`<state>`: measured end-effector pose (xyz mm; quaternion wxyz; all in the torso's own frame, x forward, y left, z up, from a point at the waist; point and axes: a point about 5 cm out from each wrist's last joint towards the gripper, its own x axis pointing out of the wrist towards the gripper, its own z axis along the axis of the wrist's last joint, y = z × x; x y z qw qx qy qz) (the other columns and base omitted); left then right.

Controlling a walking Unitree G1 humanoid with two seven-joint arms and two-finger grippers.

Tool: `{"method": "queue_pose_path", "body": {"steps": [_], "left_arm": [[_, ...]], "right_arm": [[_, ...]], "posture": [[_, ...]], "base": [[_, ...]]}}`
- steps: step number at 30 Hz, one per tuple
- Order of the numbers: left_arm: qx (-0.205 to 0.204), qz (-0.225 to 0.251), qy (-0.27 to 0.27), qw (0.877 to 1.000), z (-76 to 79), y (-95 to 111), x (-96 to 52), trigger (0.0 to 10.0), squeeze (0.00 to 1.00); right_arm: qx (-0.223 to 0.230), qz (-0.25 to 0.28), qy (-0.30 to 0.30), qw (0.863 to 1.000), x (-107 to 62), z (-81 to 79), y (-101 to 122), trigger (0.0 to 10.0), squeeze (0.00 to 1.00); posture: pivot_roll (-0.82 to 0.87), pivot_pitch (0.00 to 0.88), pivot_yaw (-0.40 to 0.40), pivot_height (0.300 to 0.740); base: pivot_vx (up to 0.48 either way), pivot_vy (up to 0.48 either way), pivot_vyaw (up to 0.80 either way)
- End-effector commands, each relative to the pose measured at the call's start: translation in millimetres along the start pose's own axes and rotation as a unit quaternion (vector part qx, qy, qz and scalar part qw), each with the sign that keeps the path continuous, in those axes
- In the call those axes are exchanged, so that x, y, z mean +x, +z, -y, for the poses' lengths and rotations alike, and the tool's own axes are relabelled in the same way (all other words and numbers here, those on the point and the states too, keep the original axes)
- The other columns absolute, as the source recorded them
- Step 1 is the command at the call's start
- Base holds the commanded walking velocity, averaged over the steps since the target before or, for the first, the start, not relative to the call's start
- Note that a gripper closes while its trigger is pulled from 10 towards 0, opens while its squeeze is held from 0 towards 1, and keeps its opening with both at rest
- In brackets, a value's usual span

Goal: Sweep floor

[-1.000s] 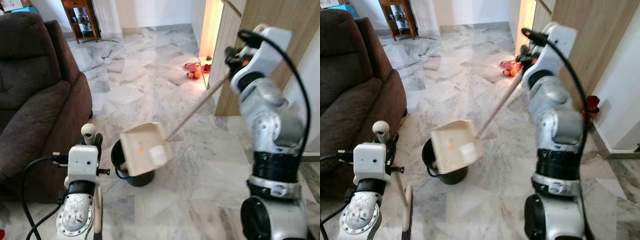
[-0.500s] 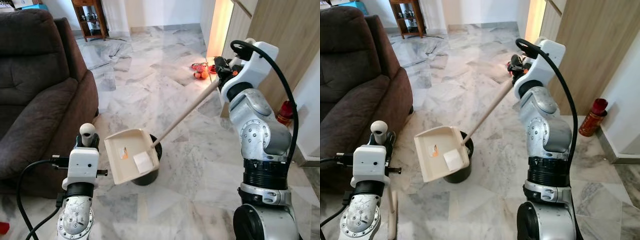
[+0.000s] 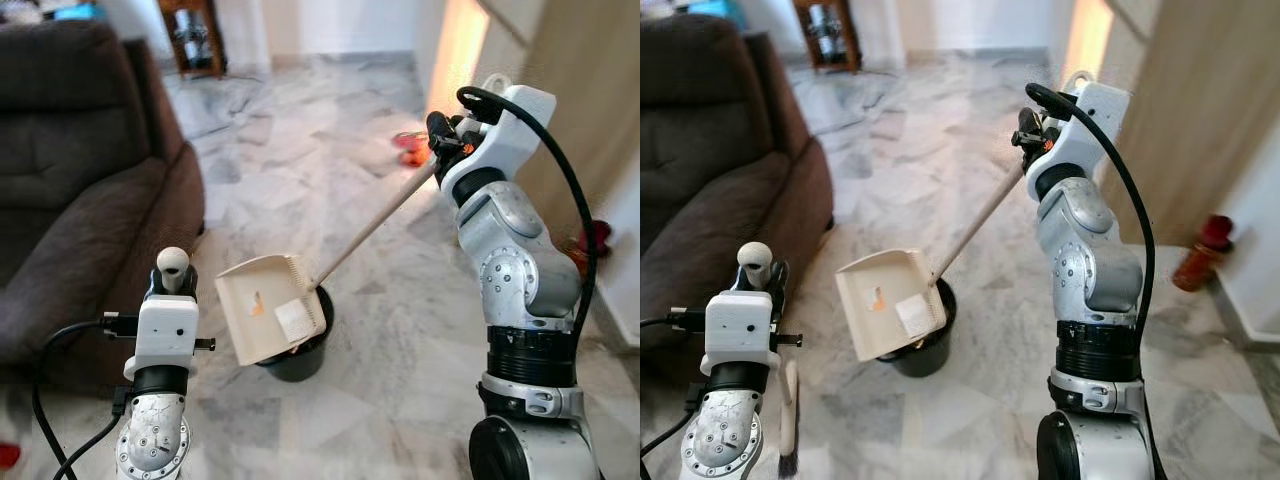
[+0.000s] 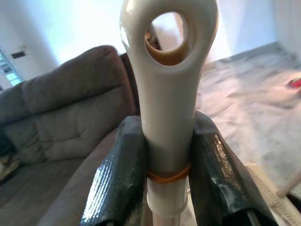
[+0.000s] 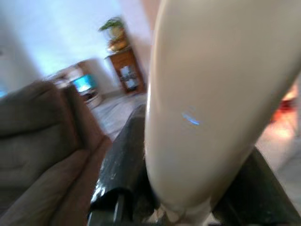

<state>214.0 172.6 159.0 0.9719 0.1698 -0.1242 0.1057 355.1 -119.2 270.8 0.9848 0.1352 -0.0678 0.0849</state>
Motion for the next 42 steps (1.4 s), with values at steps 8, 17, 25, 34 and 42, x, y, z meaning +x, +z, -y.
{"method": "queue_pose_path", "body": {"steps": [8, 17, 25, 34, 42], "left_arm": [[0.009, 0.033, 0.013, 0.999, -4.2, 12, 3.0, 10.0, 0.0], [0.01, 0.036, 0.017, 0.999, -5.0, 13, 4.0, 10.0, 0.0], [0.007, 0.042, 0.01, 0.999, -3.4, 15, 4.5, 10.0, 0.0], [0.005, 0.041, 0.009, 0.999, -2.6, 14, 4.4, 10.0, 0.0], [0.006, 0.041, 0.007, 0.999, -2.4, 14, 4.4, 10.0, 0.0]], "right_arm": [[0.016, 0.048, 0.024, 0.998, -4.0, -5.4, 21, 10.0, 0.0], [0.018, 0.048, 0.029, 0.998, -4.0, -6.7, 21, 10.0, 0.0], [0.016, 0.047, 0.034, 0.998, -4.9, -9.9, 17, 10.0, 0.0], [0.026, 0.045, 0.093, 0.994, -17.3, -39.5, 2, 10.0, 0.0], [0.017, 0.068, 0.131, 0.989, -26.0, -58.2, -1, 10.0, 0.0]], "posture": [[-0.19, 0.049, 0.085, 0.74], [-0.19, 0.053, 0.083, 0.74], [-0.18, 0.057, 0.082, 0.74], [-0.19, 0.065, 0.084, 0.74], [-0.18, 0.066, 0.083, 0.74]], "base": [[0.368, 0.0, 0.0], [0.367, 0.0, 0.0], [0.182, 0.0, 0.0], [0.0, 0.0, 0.0], [0.0, 0.0, 0.0]]}}
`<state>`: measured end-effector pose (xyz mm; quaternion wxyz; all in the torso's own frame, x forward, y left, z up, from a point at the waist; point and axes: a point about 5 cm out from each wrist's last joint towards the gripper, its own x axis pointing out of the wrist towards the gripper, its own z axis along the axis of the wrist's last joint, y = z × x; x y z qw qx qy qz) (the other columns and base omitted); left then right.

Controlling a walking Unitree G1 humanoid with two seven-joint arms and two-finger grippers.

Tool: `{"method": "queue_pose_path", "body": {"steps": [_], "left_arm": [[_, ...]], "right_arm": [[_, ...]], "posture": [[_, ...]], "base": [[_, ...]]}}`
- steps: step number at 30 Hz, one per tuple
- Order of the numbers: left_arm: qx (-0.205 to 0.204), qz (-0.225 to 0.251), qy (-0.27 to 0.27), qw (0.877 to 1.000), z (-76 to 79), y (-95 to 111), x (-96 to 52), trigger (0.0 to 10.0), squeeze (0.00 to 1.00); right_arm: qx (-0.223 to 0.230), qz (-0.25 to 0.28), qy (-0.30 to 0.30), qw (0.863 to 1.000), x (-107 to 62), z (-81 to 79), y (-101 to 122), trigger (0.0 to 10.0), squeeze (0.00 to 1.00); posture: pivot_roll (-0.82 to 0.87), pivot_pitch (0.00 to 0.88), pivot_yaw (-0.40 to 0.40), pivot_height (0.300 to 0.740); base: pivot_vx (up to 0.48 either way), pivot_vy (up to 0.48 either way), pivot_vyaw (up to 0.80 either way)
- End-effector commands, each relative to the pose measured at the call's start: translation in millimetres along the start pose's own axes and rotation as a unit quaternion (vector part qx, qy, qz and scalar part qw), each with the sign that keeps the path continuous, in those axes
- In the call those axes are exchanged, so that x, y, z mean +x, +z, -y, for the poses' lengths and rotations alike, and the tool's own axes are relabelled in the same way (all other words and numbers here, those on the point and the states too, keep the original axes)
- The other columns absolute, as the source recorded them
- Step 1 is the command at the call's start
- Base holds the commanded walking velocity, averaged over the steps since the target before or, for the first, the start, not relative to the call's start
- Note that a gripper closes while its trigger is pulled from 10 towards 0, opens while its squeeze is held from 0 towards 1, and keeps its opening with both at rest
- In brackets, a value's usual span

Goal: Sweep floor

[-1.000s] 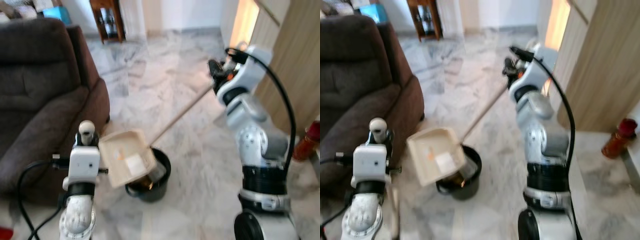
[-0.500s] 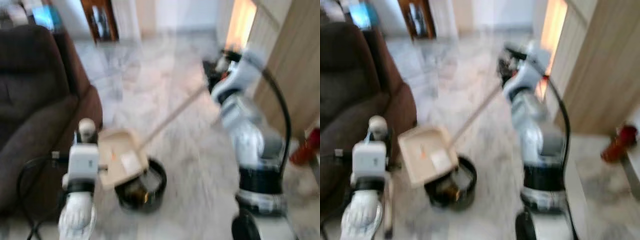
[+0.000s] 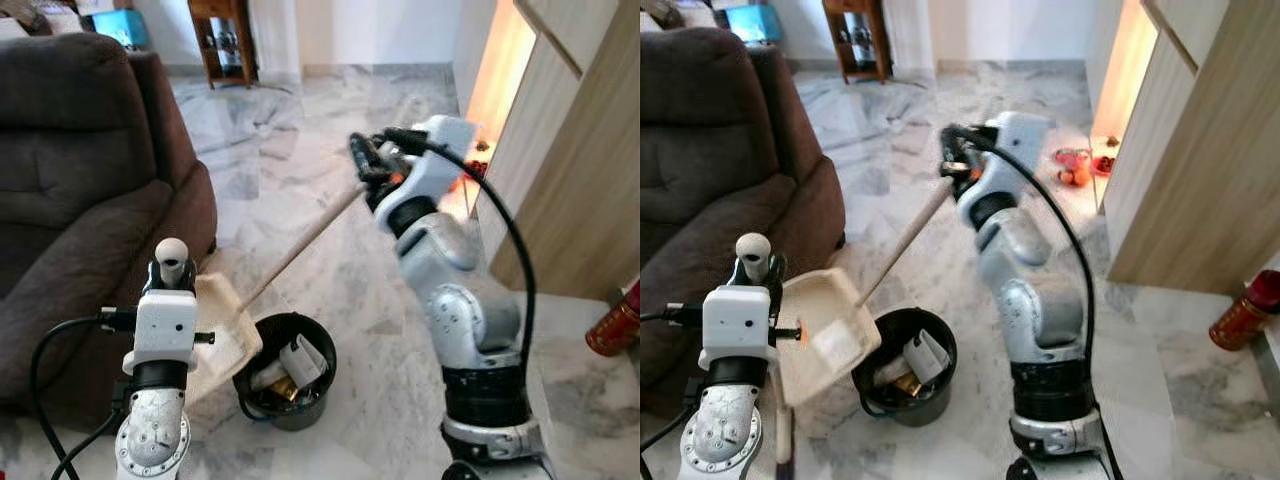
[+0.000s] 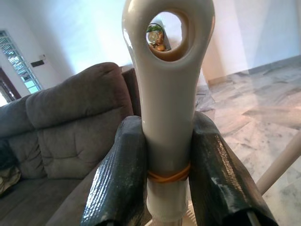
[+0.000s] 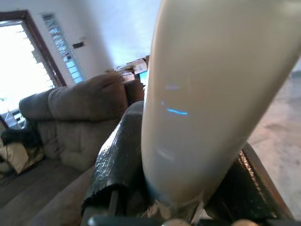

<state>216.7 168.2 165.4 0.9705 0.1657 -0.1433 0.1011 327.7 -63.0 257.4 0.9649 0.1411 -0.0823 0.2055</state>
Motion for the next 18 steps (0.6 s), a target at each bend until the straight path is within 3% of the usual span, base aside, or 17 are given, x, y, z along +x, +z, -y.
{"method": "queue_pose_path", "body": {"steps": [1, 7, 18], "left_arm": [[0.013, 0.022, 0.007, 1.0, -4.8, 7, 0.9, 10.0, 0.0], [0.012, 0.022, 0.007, 1.0, -3.8, 7, 0.9, 10.0, 0.0], [0.012, 0.02, 0.005, 1.0, -2.8, 6, 0.3, 10.0, 0.0]], "right_arm": [[-0.007, 0.068, 0.012, 0.998, -4.7, -6.4, 24, 10.0, 0.0], [-0.022, 0.08, 0.022, 0.996, -6.7, -10.4, 24, 10.0, 0.0], [-0.12, 0.124, 0.079, 0.982, -14.6, -25.8, 24, 10.0, 0.0]], "posture": [[-0.18, 0.068, 0.082, 0.74], [-0.18, 0.068, 0.08, 0.74], [-0.18, 0.071, 0.079, 0.74]], "base": [[0.0, 0.0, 0.0], [0.0, 0.0, 0.0], [0.0, 0.0, 0.0]]}}
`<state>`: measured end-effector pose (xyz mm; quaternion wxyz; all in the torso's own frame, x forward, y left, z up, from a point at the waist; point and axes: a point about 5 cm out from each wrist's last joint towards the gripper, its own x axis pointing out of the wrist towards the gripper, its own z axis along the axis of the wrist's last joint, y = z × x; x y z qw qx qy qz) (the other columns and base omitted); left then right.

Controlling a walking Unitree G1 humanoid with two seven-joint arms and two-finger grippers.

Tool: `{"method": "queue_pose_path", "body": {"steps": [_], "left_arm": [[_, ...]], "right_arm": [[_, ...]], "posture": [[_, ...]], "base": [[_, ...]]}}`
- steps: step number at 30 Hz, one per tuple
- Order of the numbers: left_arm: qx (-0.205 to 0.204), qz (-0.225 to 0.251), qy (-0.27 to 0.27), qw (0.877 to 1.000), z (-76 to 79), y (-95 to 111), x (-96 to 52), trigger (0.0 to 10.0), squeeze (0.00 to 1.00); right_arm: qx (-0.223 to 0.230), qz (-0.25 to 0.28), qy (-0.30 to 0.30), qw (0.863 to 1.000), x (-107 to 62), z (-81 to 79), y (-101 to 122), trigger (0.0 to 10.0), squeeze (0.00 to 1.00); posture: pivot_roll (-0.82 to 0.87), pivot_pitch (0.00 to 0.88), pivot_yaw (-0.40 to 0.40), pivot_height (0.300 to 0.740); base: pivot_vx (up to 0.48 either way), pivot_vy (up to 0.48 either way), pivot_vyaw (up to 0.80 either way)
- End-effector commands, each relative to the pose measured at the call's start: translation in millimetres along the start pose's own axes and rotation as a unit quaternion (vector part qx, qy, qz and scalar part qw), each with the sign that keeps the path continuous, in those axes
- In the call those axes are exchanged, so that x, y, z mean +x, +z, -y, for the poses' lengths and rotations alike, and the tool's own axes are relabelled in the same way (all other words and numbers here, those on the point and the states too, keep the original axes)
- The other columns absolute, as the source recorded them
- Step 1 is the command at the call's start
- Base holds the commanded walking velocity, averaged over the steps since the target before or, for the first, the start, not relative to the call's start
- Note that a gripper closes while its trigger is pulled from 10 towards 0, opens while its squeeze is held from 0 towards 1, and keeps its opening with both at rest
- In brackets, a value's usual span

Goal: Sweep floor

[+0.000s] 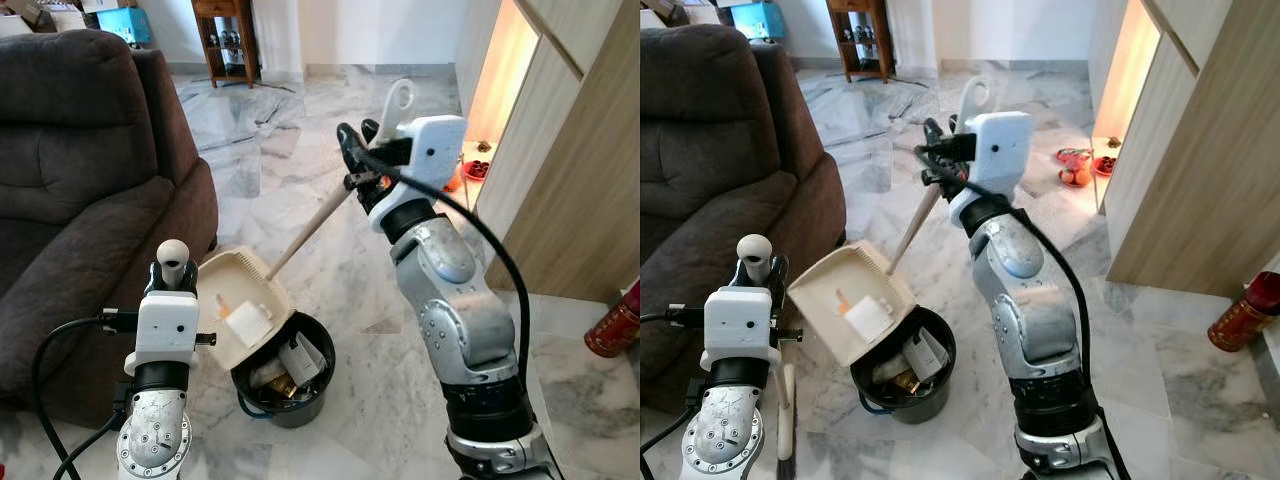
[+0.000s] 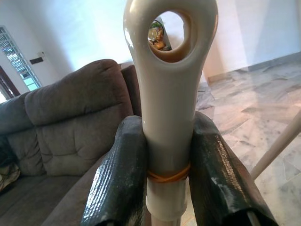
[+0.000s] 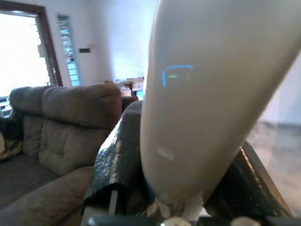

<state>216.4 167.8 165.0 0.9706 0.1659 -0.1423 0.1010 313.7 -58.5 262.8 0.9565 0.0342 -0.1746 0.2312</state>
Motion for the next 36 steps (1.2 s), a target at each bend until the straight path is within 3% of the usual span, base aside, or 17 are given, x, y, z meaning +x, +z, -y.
{"method": "queue_pose_path", "body": {"steps": [1, 8, 18, 21, 36], "left_arm": [[0.011, 0.021, 0.005, 1.0, -3.2, 7, 0.7, 10.0, 0.0], [0.01, 0.021, 0.004, 1.0, -3.0, 7, 0.5, 10.0, 0.0], [0.009, 0.022, 0.003, 1.0, -2.7, 6, 0.6, 10.0, 0.0], [0.009, 0.022, 0.003, 1.0, -2.6, 6, 0.7, 10.0, 0.0], [0.008, 0.024, 0.002, 1.0, -1.9, 7, 1.6, 10.0, 0.0]], "right_arm": [[-0.009, 0.065, 0.028, 0.997, -1.9, -11.3, 22, 10.0, 0.0], [-0.051, 0.077, 0.076, 0.993, -12.9, -23.6, 14, 10.0, 0.0], [-0.107, 0.081, 0.12, 0.984, -21.7, -29.2, 7, 10.0, 0.0], [-0.132, 0.097, 0.141, 0.976, -25.0, -34.5, 8, 10.0, 0.0], [-0.164, 0.108, 0.19, 0.962, -30.4, -45.7, 4, 10.0, 0.0]], "posture": [[-0.18, 0.072, 0.079, 0.74], [-0.18, 0.072, 0.08, 0.74], [-0.18, 0.068, 0.081, 0.74], [-0.18, 0.067, 0.081, 0.74], [-0.19, 0.061, 0.081, 0.74]], "base": [[0.0, 0.0, 0.0], [0.0, 0.0, 0.0], [0.0, 0.0, 0.0], [0.0, 0.0, 0.0], [0.0, 0.0, 0.0]]}}
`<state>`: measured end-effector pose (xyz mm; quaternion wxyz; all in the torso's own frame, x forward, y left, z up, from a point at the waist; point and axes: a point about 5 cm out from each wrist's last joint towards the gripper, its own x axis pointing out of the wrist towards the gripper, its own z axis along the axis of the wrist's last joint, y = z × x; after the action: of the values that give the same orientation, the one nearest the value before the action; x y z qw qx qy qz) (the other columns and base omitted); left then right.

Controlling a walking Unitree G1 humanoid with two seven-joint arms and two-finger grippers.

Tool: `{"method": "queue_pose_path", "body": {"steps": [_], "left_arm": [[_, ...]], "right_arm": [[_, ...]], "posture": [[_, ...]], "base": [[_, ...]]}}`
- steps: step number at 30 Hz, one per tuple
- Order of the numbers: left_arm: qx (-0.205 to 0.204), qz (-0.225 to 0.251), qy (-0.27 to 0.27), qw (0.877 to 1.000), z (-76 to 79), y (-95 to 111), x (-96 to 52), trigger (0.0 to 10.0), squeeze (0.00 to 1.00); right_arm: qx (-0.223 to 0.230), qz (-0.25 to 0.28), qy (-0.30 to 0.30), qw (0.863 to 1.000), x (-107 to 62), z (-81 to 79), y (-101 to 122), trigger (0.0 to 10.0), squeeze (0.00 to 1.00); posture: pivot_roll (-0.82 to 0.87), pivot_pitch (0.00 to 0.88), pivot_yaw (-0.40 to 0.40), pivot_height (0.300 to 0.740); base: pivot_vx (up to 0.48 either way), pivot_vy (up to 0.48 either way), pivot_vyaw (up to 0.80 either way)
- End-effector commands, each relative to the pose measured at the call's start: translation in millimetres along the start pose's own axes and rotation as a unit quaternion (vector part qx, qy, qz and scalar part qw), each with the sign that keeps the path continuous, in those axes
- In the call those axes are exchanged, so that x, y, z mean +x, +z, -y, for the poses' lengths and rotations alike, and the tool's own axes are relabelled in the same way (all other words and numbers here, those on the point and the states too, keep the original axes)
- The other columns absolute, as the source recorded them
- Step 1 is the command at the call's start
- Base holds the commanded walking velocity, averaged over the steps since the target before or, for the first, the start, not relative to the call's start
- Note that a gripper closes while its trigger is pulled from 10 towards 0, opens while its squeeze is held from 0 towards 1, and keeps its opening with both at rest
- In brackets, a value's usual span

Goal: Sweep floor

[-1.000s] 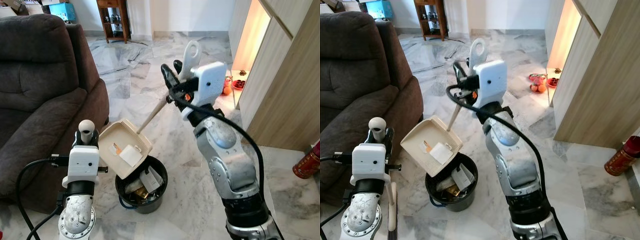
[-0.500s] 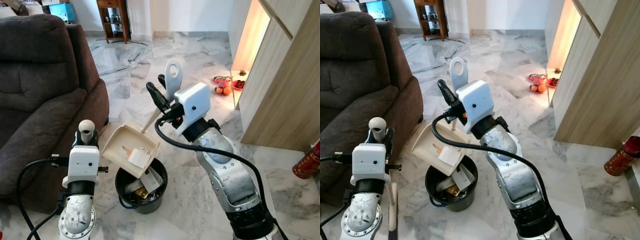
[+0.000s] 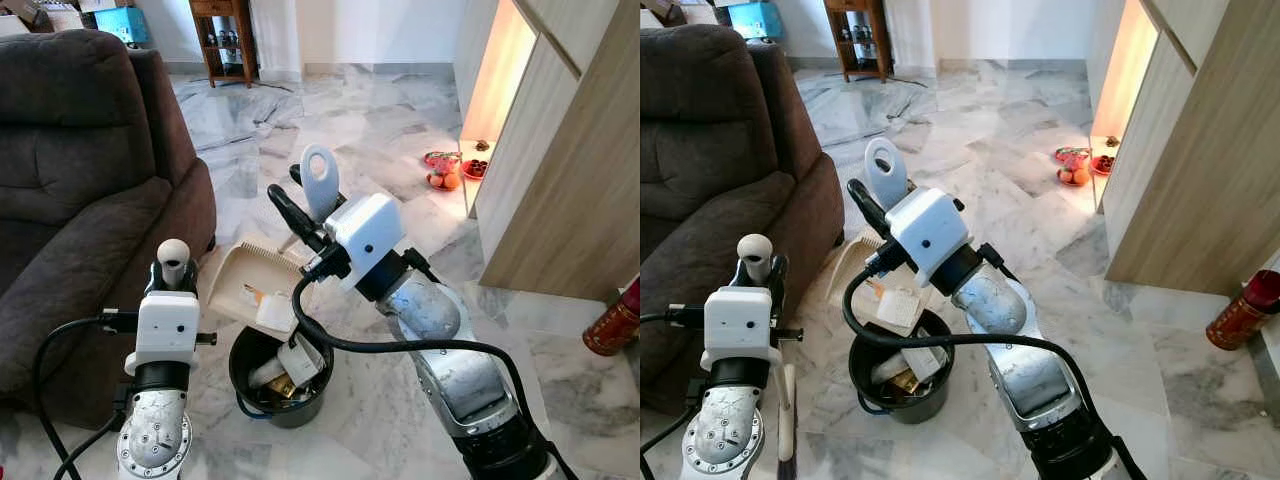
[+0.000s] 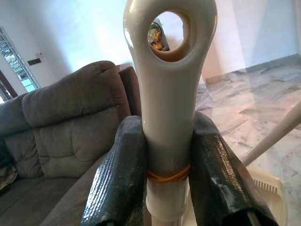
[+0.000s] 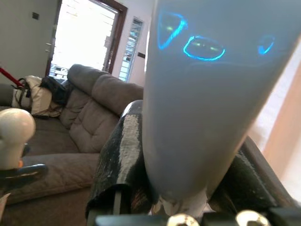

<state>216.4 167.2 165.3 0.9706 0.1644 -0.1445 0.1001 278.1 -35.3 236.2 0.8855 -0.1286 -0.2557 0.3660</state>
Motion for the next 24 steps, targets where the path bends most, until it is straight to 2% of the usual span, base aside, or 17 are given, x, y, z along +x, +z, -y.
{"method": "queue_pose_path", "body": {"steps": [1, 10, 11, 12, 13, 16, 17, 18, 22, 24], "left_arm": [[0.01, 0.022, 0.002, 1.0, -2.3, 6, 1.7, 10.0, 0.0], [0.01, 0.022, 0.002, 1.0, -2.2, 6, 1.9, 10.0, 0.0], [0.011, 0.022, 0.002, 1.0, -2.3, 6, 2.0, 10.0, 0.0], [0.011, 0.022, 0.002, 1.0, -2.3, 6, 2.0, 10.0, 0.0], [0.011, 0.023, 0.002, 1.0, -2.3, 6, 2.1, 10.0, 0.0], [0.011, 0.023, 0.003, 1.0, -2.4, 6, 2.2, 10.0, 0.0], [0.011, 0.023, 0.003, 1.0, -2.4, 6, 2.3, 10.0, 0.0], [0.011, 0.023, 0.003, 1.0, -2.4, 6, 2.3, 10.0, 0.0], [0.011, 0.023, 0.003, 1.0, -2.6, 7, 2.2, 10.0, 0.0], [0.011, 0.022, 0.003, 1.0, -2.7, 6, 2.0, 10.0, 0.0]], "right_arm": [[-0.029, 0.059, 0.008, 0.998, 2.3, -2.2, 22, 10.0, 0.0], [-0.045, 0.056, 0.001, 0.997, 3.5, -0.2, 20, 10.0, 0.0], [-0.067, 0.041, -0.031, 0.996, 5.7, 8.8, 17, 10.0, 0.0], [-0.067, 0.041, -0.031, 0.996, 5.7, 8.8, 17, 10.0, 0.0], [-0.081, 0.033, -0.063, 0.994, 7.4, 19.2, 15, 10.0, 0.0], [-0.096, 0.022, -0.11, 0.989, 8.5, 35.2, 13, 10.0, 0.0], [-0.114, 0.008, -0.141, 0.983, 7.9, 47.1, 10, 10.0, 0.0], [-0.114, 0.008, -0.141, 0.983, 7.9, 47.1, 10, 10.0, 0.0], [-0.156, -0.028, -0.194, 0.968, 2.4, 72.0, 0, 10.0, 0.0], [-0.162, -0.047, -0.212, 0.963, -2.2, 81.5, -8, 10.0, 0.0]], "posture": [[-0.19, 0.06, 0.08, 0.74], [-0.19, 0.058, 0.081, 0.74], [-0.19, 0.058, 0.081, 0.74], [-0.19, 0.058, 0.081, 0.74], [-0.19, 0.059, 0.081, 0.74], [-0.19, 0.059, 0.081, 0.74], [-0.18, 0.06, 0.082, 0.74], [-0.18, 0.06, 0.082, 0.74], [-0.19, 0.062, 0.082, 0.74], [-0.19, 0.062, 0.082, 0.74]], "base": [[0.0, 0.0, 0.0], [0.0, 0.0, 0.0], [0.0, 0.0, 0.0], [0.0, 0.0, 0.0], [0.0, 0.0, 0.0], [0.0, 0.0, 0.0], [0.0, 0.0, 0.0], [0.0, 0.0, 0.0], [0.0, 0.0, 0.0], [0.0, 0.0, 0.0]]}}
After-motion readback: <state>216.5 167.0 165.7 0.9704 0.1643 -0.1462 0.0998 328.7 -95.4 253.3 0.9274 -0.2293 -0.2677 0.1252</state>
